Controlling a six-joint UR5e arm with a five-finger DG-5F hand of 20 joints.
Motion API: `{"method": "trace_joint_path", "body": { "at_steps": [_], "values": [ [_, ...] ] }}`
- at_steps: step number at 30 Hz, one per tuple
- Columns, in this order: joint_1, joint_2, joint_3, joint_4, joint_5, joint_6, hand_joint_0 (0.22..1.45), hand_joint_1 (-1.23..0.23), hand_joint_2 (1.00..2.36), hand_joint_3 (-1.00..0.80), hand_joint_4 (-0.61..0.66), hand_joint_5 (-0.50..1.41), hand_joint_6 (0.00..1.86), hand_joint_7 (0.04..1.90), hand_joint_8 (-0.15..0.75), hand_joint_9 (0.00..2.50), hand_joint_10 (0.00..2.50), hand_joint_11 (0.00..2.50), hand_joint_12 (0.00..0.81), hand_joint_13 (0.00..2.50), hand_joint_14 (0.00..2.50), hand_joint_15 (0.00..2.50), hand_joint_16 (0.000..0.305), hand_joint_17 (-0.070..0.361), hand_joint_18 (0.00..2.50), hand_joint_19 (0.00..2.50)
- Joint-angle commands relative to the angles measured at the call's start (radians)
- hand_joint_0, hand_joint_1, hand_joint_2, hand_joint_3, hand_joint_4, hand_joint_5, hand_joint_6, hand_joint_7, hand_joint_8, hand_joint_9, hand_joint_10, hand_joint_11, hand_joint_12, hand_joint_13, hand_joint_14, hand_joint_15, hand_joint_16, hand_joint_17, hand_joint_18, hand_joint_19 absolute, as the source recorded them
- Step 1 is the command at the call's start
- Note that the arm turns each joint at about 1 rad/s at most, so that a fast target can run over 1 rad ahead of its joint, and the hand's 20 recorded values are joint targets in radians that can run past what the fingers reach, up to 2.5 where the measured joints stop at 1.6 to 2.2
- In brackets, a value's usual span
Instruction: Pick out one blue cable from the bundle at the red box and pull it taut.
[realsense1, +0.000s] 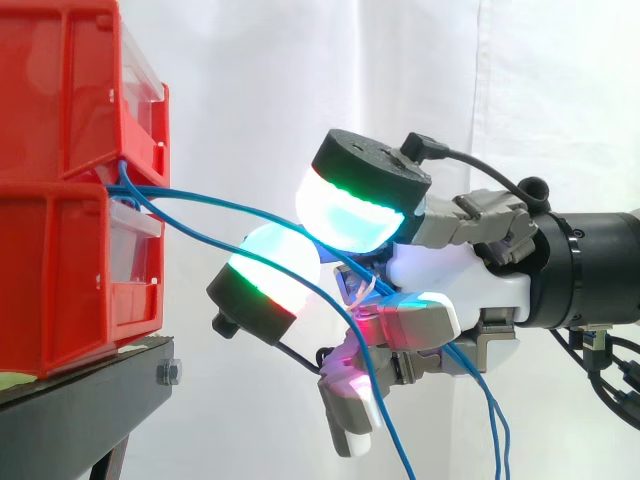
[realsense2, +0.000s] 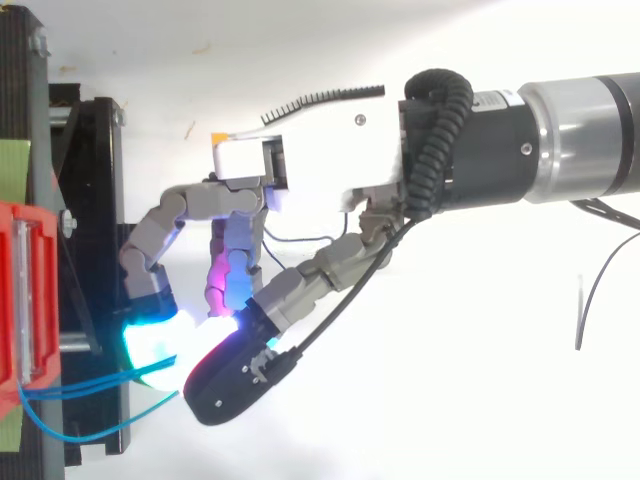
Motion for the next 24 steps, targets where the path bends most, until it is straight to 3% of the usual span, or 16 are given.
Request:
{"method": "trace_joint_path", "body": {
  "at_steps": [1,6,12,20,24],
  "values": [
    [0.0,0.0,0.0,0.0,0.0,0.0,0.65,-0.82,1.02,-0.22,0.02,-0.13,0.9,0.93,0.306,1.4,0.03,0.91,0.417,1.08,0.02,0.66,0.057,0.129,0.82,0.74],
    [0.0,0.0,0.0,0.0,0.0,0.0,0.72,-0.89,1.01,-0.29,-0.04,-0.14,0.91,0.97,0.295,1.36,0.03,0.91,0.405,1.07,0.02,0.67,0.055,0.124,0.81,0.72],
    [0.0,0.0,0.0,0.0,0.0,0.0,0.8,-0.9,1.0,-0.5,-0.15,-0.13,0.92,0.98,0.278,1.36,0.03,0.9,0.39,1.06,0.03,0.66,0.052,0.118,0.79,0.7],
    [0.0,0.0,-0.001,-0.003,-0.003,0.0,0.71,-0.91,1.0,-0.5,-0.09,-0.12,0.93,0.95,0.274,1.4,0.03,0.89,0.383,1.06,0.02,0.66,0.052,0.116,0.8,0.7],
    [0.0,0.0,0.0,-0.001,0.0,0.0,0.59,-0.83,1.0,-0.5,-0.02,-0.11,0.92,0.88,0.286,1.44,0.03,0.89,0.393,1.08,0.03,0.67,0.052,0.117,0.8,0.72]
  ]
}}
